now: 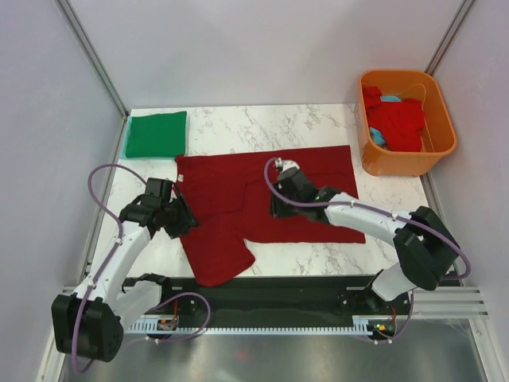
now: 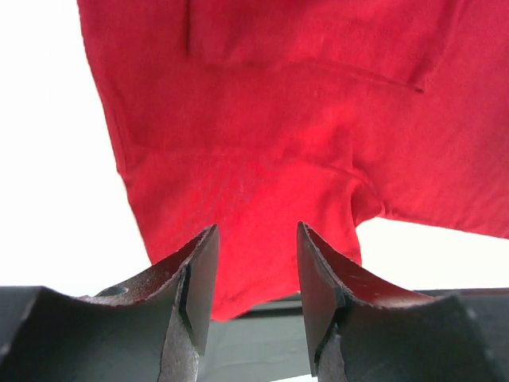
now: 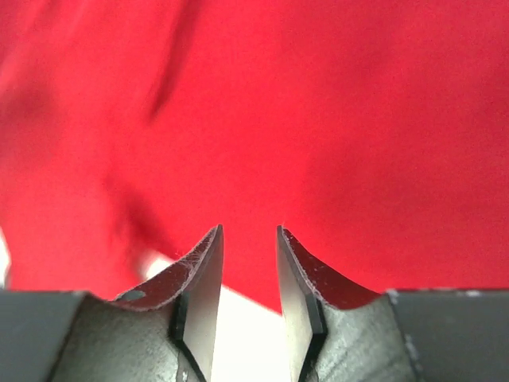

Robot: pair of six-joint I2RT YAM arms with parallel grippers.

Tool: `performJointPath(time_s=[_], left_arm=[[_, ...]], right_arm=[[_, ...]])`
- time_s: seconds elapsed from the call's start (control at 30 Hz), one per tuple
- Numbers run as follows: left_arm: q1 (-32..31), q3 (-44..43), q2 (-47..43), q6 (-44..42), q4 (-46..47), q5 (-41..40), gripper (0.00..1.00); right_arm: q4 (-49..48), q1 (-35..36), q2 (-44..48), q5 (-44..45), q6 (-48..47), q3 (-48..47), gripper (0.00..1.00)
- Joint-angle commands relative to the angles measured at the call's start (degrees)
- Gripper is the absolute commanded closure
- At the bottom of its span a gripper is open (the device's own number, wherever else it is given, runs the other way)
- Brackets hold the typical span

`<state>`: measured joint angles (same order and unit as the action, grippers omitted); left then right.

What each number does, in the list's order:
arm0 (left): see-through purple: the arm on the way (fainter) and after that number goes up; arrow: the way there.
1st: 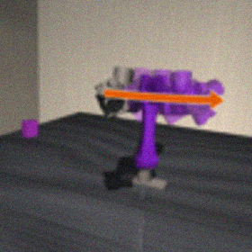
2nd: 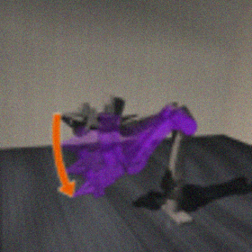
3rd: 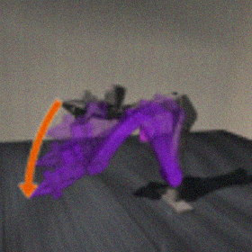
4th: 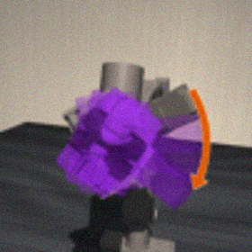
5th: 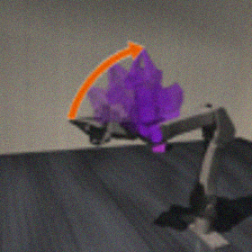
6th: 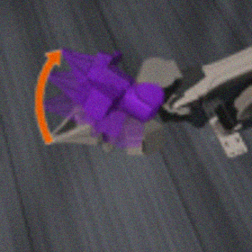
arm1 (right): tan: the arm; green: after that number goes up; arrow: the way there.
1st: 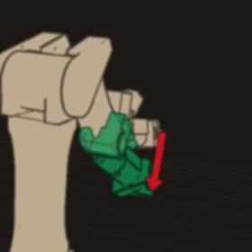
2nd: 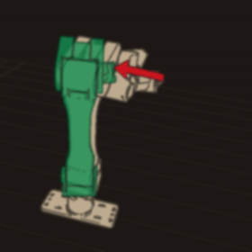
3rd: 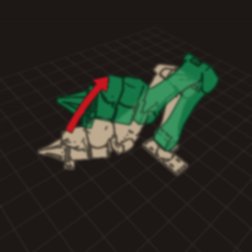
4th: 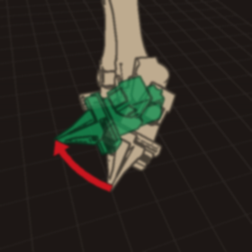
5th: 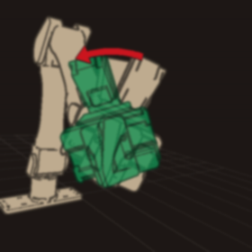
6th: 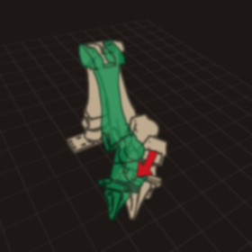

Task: Fold and stack the t-shirts
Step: Fold the tshirt

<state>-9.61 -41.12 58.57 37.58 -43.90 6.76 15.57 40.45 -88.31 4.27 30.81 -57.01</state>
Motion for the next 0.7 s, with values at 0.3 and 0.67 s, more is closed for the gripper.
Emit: performJointPath(time_s=[0.3, 0.67], left_arm=[[20.1, -12.7, 8.7, -3.7, -0.3, 16.2, 0.46], [30.7, -17.8, 21.6, -2.0, 5.6, 23.3, 0.46]], right_arm=[[-33.9, 32.9, 0.5, -1.3, -19.1, 11.3, 0.54], [-37.3, 47.0, -11.0, 13.6, -39.0, 7.2, 0.42]])
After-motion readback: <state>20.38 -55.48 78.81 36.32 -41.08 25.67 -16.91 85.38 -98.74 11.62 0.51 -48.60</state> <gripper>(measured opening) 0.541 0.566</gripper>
